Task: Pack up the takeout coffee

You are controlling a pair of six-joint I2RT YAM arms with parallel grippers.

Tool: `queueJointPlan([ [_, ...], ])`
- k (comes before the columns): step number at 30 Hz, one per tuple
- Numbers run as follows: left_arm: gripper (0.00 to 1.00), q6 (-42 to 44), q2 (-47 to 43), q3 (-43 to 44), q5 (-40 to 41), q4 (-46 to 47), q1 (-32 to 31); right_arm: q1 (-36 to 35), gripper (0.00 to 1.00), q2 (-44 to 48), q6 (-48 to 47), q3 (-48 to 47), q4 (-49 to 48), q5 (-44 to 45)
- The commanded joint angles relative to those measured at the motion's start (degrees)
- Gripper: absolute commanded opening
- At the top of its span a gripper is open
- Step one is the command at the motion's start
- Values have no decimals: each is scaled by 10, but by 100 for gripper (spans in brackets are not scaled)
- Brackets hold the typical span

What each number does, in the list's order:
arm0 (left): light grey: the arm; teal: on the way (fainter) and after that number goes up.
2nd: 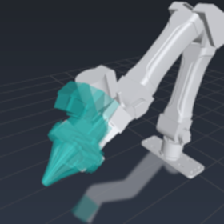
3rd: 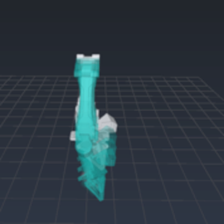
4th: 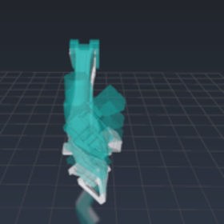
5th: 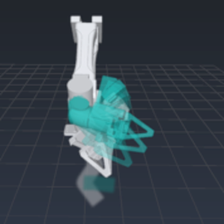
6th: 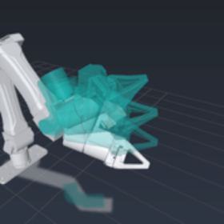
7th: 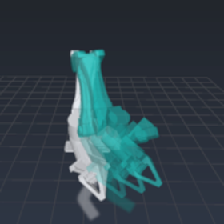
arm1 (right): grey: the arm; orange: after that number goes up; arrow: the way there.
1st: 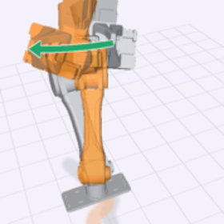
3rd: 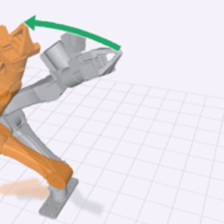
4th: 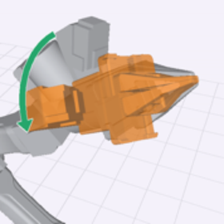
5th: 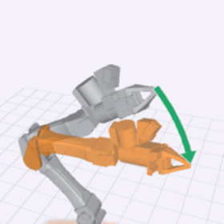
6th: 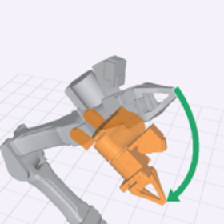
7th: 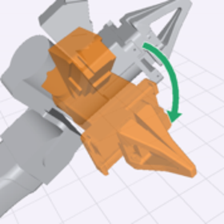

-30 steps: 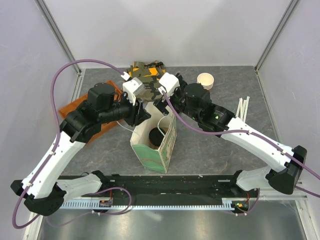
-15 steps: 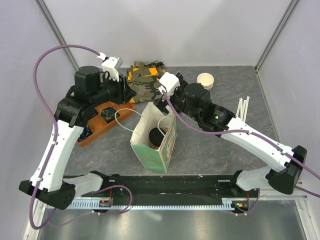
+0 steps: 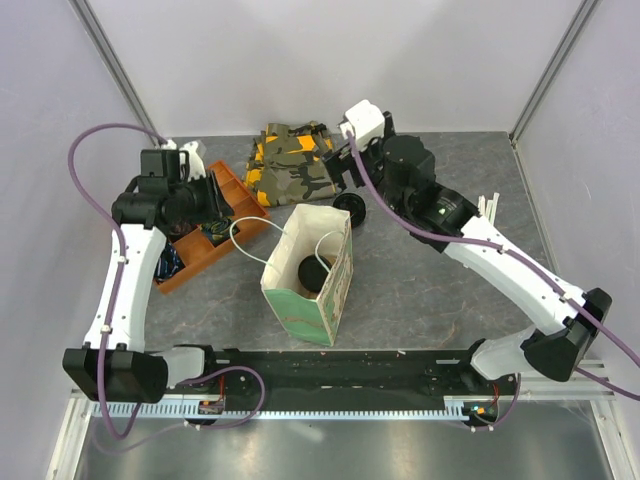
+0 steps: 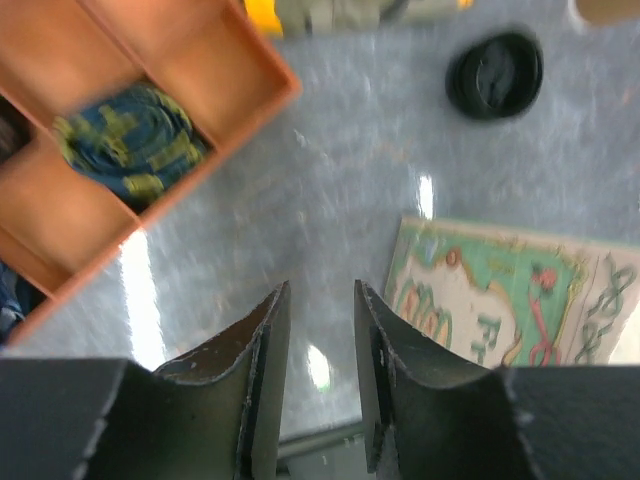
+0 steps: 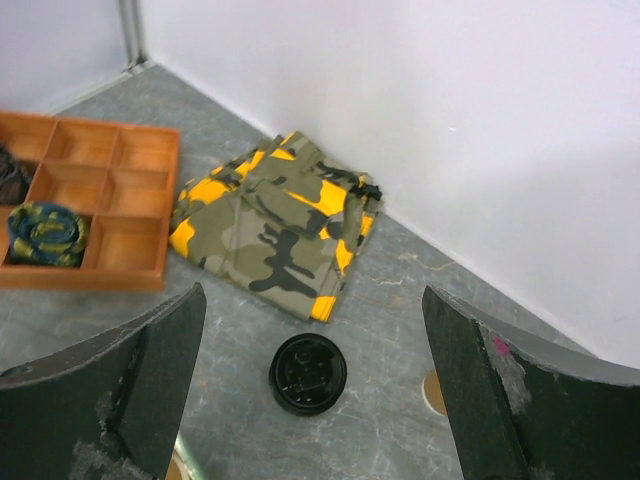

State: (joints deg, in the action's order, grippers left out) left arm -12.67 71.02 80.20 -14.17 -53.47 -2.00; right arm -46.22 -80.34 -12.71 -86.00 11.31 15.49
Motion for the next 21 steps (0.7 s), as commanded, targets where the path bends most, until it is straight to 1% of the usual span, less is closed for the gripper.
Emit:
queueJointPlan([
  [1,38,-23,-45,-43,-78,-10,13,41,98,-4,55,-48,26,19],
  [4,38,-20,-62,-68,-110,-6,15,77,98,3,70,-57,63,29],
  [7,38,-19,-75,-85,-114,-7,15,124,98,18,87,-53,114,31],
  [8,38,-17,-77,-89,-112,-6,14,155,98,21,93,-51,134,28],
  [9,38,-19,-80,-92,-111,-5,15,174,98,26,102,-49,175,18],
  [10,38,-20,-80,-94,-112,-2,15,216,98,30,106,-44,197,11],
  [11,38,-21,-81,-98,-115,-1,15,241,98,33,109,-26,218,-1],
  [12,38,-22,-82,-101,-119,2,15,271,98,34,109,-18,270,-18],
  [13,38,-21,-84,-102,-120,4,15,328,98,35,99,-8,294,-51],
  [14,38,-21,-86,-106,-122,7,15,356,98,33,90,19,311,-62],
  [15,38,-19,-89,-108,-121,13,15,384,96,24,81,27,349,-74],
  [16,38,-19,-92,-108,-122,16,15,442,94,19,60,34,366,-95],
  [17,38,-18,-94,-107,-119,19,15,472,94,11,49,50,374,-110],
  [18,38,-18,-96,-107,-119,22,15,503,89,-9,41,53,391,-120],
  [19,38,-18,-97,-106,-120,25,14,557,84,-20,33,55,396,-134],
  [20,38,-20,-99,-107,-119,27,14,576,80,-35,22,55,404,-154],
  [21,38,-20,-100,-109,-120,28,14,587,72,-72,16,51,410,-153],
])
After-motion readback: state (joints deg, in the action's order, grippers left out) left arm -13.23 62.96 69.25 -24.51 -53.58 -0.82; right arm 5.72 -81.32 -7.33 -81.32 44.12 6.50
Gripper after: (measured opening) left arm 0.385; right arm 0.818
